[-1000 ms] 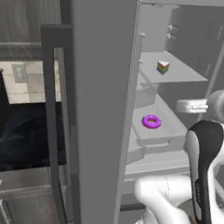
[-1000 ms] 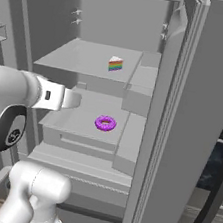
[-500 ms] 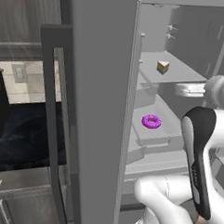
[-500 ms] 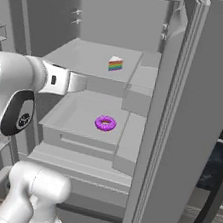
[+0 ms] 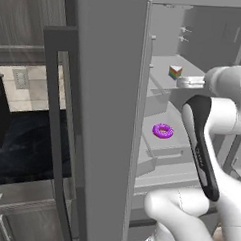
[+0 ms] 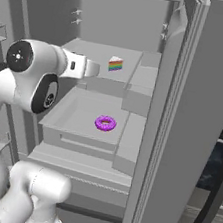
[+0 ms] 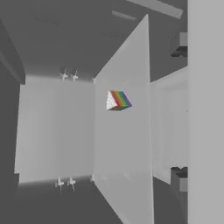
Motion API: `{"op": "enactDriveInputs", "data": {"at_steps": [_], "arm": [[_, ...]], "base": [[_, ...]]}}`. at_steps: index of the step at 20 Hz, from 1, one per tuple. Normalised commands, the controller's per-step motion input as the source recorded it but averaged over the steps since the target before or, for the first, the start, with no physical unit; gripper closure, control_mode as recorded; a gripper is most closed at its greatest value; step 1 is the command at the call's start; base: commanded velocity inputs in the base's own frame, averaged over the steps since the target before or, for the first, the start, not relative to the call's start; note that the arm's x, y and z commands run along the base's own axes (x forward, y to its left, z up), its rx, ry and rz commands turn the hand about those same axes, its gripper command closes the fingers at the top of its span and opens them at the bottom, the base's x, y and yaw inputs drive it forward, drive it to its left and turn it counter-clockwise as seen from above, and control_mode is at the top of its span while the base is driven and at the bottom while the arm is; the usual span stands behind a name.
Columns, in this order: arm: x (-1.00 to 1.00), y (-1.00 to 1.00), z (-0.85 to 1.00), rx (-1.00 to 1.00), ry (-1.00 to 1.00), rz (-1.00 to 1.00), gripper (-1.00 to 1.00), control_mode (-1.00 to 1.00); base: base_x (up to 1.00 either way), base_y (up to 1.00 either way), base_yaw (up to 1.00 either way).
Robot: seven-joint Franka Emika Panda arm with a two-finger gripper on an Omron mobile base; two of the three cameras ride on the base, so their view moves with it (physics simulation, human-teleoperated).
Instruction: Take the cake and donut from the fridge and place them on the empty tray on the dining counter.
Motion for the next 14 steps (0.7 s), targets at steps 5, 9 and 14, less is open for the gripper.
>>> {"op": "enactDriveInputs", "data": {"at_steps": [5,9,14], "arm": [[0.62,-0.04,0.01,0.00,0.02,-0.03,-1.00,-1.00],[0.52,-0.09,0.00,0.00,0.00,-0.05,-1.00,-1.00],[0.47,-0.13,0.00,0.00,0.00,-0.03,-1.00,-1.00]], "base": [[0.00,0.00,0.00],[0.00,0.00,0.00],[0.00,0.00,0.00]]}}
